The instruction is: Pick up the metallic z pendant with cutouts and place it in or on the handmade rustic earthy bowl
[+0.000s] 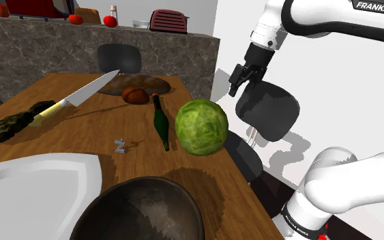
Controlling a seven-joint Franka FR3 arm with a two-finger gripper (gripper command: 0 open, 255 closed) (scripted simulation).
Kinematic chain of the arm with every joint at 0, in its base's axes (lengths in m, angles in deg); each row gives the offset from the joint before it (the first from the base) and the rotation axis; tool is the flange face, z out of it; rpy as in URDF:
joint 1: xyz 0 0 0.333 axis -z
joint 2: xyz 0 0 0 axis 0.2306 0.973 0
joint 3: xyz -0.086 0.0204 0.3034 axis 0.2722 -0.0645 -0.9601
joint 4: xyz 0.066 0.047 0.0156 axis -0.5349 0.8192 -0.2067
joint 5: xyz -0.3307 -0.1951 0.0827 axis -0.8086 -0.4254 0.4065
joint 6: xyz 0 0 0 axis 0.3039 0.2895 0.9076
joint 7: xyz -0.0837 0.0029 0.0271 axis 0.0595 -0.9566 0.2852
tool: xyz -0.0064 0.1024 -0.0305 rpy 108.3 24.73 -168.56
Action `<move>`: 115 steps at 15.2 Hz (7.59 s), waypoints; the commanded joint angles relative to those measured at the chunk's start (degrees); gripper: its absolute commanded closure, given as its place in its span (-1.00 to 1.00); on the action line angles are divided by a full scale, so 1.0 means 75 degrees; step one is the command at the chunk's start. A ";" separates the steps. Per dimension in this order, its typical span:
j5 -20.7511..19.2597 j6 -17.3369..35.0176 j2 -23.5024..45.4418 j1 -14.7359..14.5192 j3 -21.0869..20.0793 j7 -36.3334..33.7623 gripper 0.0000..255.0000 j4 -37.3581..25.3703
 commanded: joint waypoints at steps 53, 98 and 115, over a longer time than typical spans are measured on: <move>-0.0744 0.1520 0.7077 -0.2340 -0.3144 -0.0323 1.00 -0.4486; -0.0713 -0.1781 0.6765 -0.3110 -0.3677 -0.1621 1.00 -0.7536; -0.0049 -0.1049 0.5411 -0.3946 -0.4527 -0.3362 1.00 -0.5732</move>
